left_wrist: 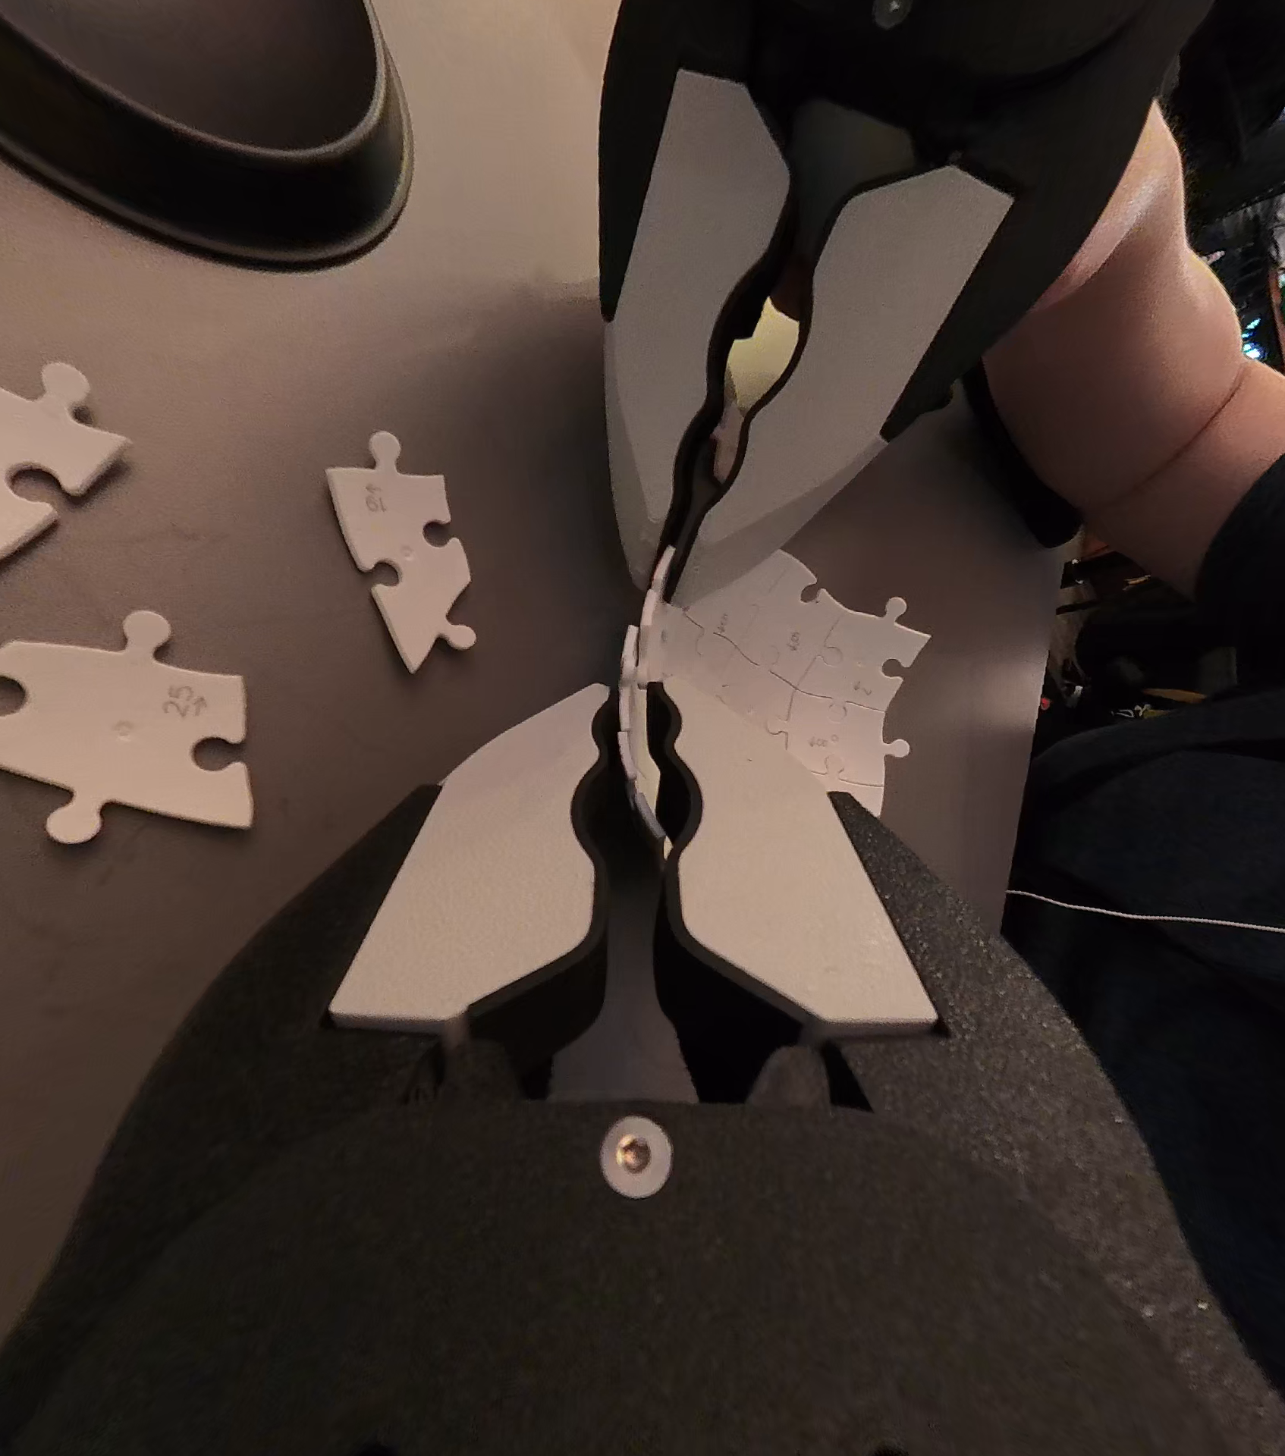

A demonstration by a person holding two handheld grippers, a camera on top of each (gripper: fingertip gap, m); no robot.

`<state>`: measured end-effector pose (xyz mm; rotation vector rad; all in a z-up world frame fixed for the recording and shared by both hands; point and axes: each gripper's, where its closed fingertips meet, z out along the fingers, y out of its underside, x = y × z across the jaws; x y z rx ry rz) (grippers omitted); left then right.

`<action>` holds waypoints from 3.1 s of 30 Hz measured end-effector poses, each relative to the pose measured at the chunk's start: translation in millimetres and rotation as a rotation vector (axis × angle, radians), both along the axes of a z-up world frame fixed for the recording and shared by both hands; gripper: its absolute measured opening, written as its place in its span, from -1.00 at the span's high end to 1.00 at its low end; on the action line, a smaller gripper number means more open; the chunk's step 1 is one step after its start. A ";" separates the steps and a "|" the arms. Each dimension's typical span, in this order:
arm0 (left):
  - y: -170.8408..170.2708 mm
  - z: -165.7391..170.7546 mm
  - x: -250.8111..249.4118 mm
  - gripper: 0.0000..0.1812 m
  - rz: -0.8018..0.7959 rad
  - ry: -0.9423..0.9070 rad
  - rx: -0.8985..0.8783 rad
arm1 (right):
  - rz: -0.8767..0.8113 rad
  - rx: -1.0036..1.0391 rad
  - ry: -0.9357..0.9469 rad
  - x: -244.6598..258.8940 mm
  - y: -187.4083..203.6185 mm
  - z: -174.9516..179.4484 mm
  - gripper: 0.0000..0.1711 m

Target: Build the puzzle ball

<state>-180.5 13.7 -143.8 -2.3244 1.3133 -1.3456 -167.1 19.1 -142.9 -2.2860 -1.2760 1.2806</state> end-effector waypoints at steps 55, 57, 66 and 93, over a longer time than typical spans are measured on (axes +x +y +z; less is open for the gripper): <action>-20.0 5.0 12.5 0.94 -0.122 -0.032 0.079 | 0.132 -0.127 -0.111 8.4 -29.9 -3.1 0.96; -20.5 5.1 12.5 0.95 -0.125 -0.032 0.084 | 0.129 -0.136 -0.113 8.5 -30.6 -3.1 0.96; -22.9 5.3 13.2 0.95 -0.134 -0.036 0.073 | 0.140 -0.153 -0.107 5.0 -32.8 -6.2 0.90; -30.7 5.1 16.0 0.96 -0.171 -0.048 0.071 | 0.177 -0.110 -0.081 -3.3 -37.8 -3.2 0.92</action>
